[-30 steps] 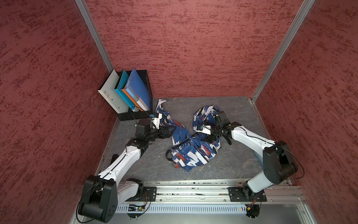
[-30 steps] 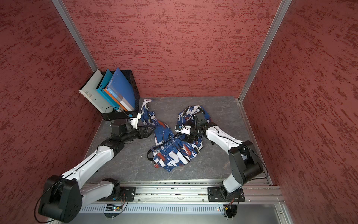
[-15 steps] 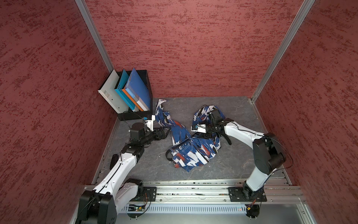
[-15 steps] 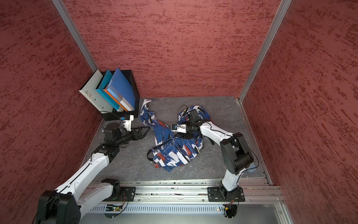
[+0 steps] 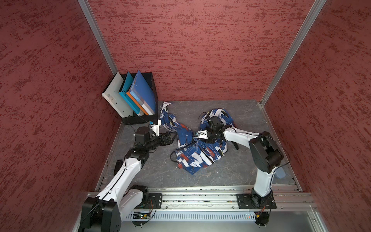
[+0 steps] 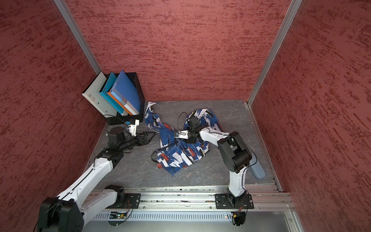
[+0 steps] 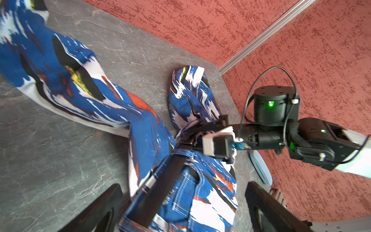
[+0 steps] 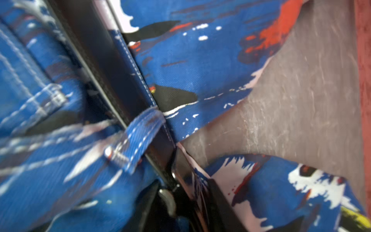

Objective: Remove the belt from the trousers
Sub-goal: Adjust the trousers at the center of the board.

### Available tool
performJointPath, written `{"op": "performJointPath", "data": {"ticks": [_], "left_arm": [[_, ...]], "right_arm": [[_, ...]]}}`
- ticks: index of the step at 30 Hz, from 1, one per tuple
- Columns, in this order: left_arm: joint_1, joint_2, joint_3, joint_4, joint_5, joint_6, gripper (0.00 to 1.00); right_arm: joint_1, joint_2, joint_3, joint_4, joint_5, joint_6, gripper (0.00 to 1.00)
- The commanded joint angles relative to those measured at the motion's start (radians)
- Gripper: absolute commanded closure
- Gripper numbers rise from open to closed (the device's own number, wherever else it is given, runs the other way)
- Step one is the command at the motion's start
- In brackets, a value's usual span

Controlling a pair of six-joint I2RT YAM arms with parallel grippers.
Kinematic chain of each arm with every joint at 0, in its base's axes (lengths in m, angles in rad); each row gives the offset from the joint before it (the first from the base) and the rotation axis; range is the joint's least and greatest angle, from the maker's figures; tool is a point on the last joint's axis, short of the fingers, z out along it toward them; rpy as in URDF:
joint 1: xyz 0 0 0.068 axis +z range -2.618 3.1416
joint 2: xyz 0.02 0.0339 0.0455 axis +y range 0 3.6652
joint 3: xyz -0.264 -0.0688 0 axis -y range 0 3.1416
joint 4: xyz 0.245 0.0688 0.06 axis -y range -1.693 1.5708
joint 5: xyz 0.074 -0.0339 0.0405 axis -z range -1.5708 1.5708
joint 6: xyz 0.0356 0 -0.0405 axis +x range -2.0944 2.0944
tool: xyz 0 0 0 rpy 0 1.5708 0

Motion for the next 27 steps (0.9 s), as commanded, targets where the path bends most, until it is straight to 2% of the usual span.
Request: {"op": "performJointPath", "data": {"ticks": [1,3,4,7,8,11,13,15,20,23,27], "left_arm": [[0.006,0.016,0.046,-0.02,0.039,0.021,0.03],[0.006,0.022,0.06,-0.03,0.049,0.025,0.03],[0.005,0.025,0.067,-0.034,0.054,0.026,0.03],[0.005,0.03,0.073,-0.039,0.066,0.025,0.04],[0.002,0.032,0.075,-0.042,0.071,0.026,0.04],[0.001,0.038,0.08,-0.034,0.096,0.021,0.06],[0.0,0.038,0.084,-0.018,0.123,0.017,0.07],[0.001,0.034,0.087,0.013,0.155,0.011,0.08],[-0.01,0.076,0.13,0.146,0.258,-0.057,0.08],[-0.045,0.16,0.21,0.18,0.343,-0.089,0.07],[-0.131,0.317,0.368,0.126,0.472,-0.123,0.07]], "right_arm": [[-0.001,0.05,0.003,0.074,0.092,0.004,0.48],[-0.003,0.057,-0.002,0.081,0.1,0.011,0.49],[-0.004,0.058,-0.009,0.093,0.111,0.016,0.53],[-0.009,0.063,-0.012,0.116,0.118,0.042,0.74],[-0.011,0.057,-0.012,0.116,0.103,0.047,0.77],[-0.012,-0.013,-0.029,0.132,0.072,0.067,0.86],[-0.01,-0.11,-0.069,0.171,0.068,0.078,0.91],[-0.011,-0.22,-0.115,0.207,0.059,0.067,0.92],[-0.01,-0.475,-0.18,0.125,-0.039,0.033,0.92],[0.004,-0.611,-0.24,0.092,-0.072,0.022,0.91],[0.038,-0.739,-0.301,0.044,-0.038,-0.045,0.91]]}}
